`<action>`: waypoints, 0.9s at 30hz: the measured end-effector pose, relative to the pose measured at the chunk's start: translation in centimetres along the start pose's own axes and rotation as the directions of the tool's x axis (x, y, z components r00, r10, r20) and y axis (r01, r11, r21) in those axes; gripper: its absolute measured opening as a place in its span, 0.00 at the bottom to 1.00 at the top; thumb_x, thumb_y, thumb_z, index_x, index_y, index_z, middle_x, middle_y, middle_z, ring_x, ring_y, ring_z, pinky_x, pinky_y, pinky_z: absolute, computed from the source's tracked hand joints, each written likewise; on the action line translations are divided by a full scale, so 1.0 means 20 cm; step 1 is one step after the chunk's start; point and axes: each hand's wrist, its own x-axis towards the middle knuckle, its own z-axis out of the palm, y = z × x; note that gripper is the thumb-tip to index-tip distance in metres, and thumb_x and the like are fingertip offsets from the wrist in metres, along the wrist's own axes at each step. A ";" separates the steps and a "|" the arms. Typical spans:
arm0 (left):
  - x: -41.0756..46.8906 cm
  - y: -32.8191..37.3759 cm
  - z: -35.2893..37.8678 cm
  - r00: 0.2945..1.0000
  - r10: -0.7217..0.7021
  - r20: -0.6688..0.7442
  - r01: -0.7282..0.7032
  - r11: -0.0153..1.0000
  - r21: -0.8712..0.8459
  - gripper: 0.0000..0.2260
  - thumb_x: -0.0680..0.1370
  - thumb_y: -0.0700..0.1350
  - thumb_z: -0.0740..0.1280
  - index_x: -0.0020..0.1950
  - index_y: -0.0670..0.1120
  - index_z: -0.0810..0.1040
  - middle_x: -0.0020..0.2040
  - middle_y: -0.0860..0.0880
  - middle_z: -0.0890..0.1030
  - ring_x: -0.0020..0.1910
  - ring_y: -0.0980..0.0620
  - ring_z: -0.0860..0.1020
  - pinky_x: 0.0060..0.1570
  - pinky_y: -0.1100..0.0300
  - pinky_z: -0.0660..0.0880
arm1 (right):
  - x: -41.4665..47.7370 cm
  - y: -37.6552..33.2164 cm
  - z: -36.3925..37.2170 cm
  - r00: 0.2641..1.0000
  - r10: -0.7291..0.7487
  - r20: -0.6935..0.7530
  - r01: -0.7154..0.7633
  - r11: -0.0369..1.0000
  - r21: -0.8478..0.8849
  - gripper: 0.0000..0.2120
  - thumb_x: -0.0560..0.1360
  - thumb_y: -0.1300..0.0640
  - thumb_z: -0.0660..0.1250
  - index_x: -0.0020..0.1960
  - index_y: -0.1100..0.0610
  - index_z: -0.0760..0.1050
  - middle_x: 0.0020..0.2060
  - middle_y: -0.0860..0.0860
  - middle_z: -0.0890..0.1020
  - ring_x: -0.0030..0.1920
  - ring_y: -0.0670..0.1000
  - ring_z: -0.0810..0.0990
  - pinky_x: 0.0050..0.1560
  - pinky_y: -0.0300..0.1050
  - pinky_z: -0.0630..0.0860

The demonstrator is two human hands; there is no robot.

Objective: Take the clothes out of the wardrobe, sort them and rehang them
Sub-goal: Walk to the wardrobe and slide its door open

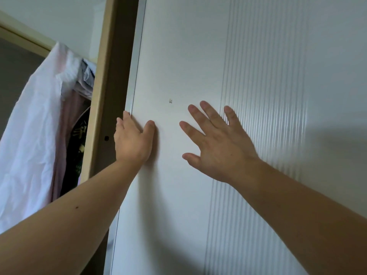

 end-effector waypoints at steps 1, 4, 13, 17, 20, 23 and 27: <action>0.01 0.01 0.00 1.000 -0.021 -0.007 0.021 1.000 0.003 0.33 0.74 0.60 0.58 0.75 0.47 0.57 0.75 0.43 0.61 0.72 0.42 0.60 0.70 0.44 0.60 | -0.01 0.01 0.00 1.000 0.003 0.006 -0.003 1.000 -0.002 0.34 0.74 0.33 0.43 0.76 0.45 0.46 0.77 0.51 0.44 0.76 0.54 0.39 0.70 0.60 0.37; 0.00 0.02 -0.02 0.998 -0.054 -0.022 0.054 0.998 0.017 0.22 0.73 0.57 0.60 0.62 0.46 0.69 0.61 0.42 0.74 0.54 0.42 0.74 0.51 0.48 0.73 | -0.04 0.05 -0.02 0.999 0.020 0.026 -0.019 1.000 -0.008 0.34 0.74 0.33 0.42 0.76 0.45 0.45 0.77 0.50 0.43 0.76 0.53 0.38 0.70 0.59 0.37; -0.10 0.09 0.01 0.988 0.153 -0.038 -0.152 0.988 0.025 0.06 0.80 0.45 0.59 0.44 0.47 0.70 0.39 0.47 0.76 0.33 0.54 0.71 0.28 0.60 0.61 | -0.17 0.13 -0.09 0.970 0.240 -0.029 -0.239 0.971 0.013 0.33 0.73 0.34 0.48 0.74 0.46 0.58 0.77 0.53 0.54 0.77 0.54 0.50 0.69 0.66 0.49; -0.23 0.17 0.06 0.973 0.230 0.018 -0.229 0.973 -0.030 0.05 0.79 0.46 0.60 0.44 0.47 0.71 0.38 0.48 0.75 0.38 0.47 0.74 0.32 0.56 0.64 | -0.18 0.16 -0.09 0.954 0.292 -0.071 -0.293 0.956 -0.009 0.32 0.73 0.36 0.52 0.73 0.49 0.62 0.76 0.55 0.57 0.76 0.56 0.53 0.67 0.69 0.52; -0.32 0.24 0.09 0.965 0.254 0.069 -0.248 0.965 -0.085 0.10 0.78 0.48 0.61 0.58 0.49 0.74 0.47 0.50 0.79 0.49 0.48 0.77 0.44 0.55 0.72 | -0.17 0.19 -0.10 0.952 0.277 -0.128 -0.277 0.961 0.012 0.30 0.72 0.39 0.55 0.70 0.50 0.67 0.74 0.56 0.62 0.75 0.56 0.58 0.66 0.69 0.56; -0.43 0.33 0.12 0.938 0.338 0.077 -0.313 0.922 -0.228 0.14 0.77 0.47 0.64 0.63 0.55 0.75 0.43 0.66 0.76 0.46 0.64 0.74 0.43 0.74 0.68 | -0.16 0.22 -0.12 0.945 0.289 -0.154 -0.286 0.957 0.039 0.30 0.73 0.38 0.54 0.70 0.50 0.68 0.73 0.55 0.64 0.74 0.57 0.60 0.66 0.70 0.56; -0.55 0.45 0.17 0.896 0.419 0.149 -0.341 0.862 -0.376 0.18 0.75 0.47 0.68 0.64 0.57 0.75 0.44 0.66 0.78 0.45 0.67 0.77 0.44 0.75 0.72 | -0.18 0.29 -0.14 0.901 0.400 -0.166 -0.402 0.915 0.022 0.33 0.72 0.33 0.51 0.73 0.48 0.63 0.74 0.54 0.62 0.75 0.58 0.58 0.66 0.73 0.53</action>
